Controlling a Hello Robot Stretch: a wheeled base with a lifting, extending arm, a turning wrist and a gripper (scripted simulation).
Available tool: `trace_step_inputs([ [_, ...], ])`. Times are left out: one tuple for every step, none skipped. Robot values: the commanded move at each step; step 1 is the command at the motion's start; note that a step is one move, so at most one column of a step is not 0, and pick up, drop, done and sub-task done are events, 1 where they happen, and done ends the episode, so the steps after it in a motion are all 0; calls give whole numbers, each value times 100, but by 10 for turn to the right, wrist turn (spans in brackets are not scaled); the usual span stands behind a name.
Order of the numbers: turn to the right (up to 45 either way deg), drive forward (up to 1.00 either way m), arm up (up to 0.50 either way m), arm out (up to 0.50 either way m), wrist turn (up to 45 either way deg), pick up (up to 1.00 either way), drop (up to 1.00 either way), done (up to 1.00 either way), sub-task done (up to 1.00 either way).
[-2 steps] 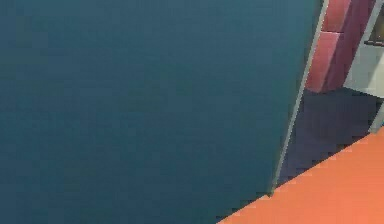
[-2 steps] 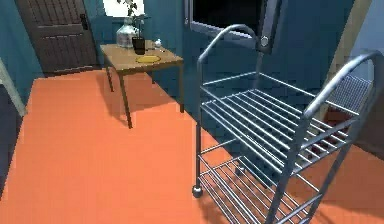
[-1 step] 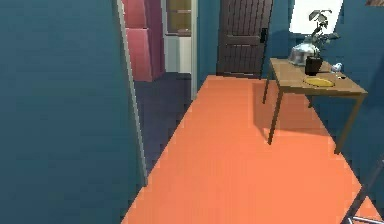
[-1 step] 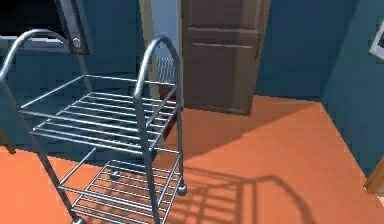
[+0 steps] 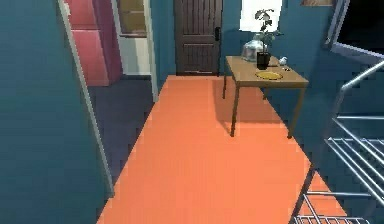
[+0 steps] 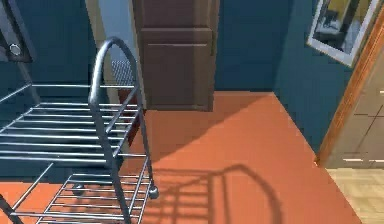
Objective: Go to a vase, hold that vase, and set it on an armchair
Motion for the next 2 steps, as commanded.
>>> trace_step_inputs([
  [0,100,0,0,0,0,0,0,0],
  [30,0,0,0,0,0,0,0,0],
])
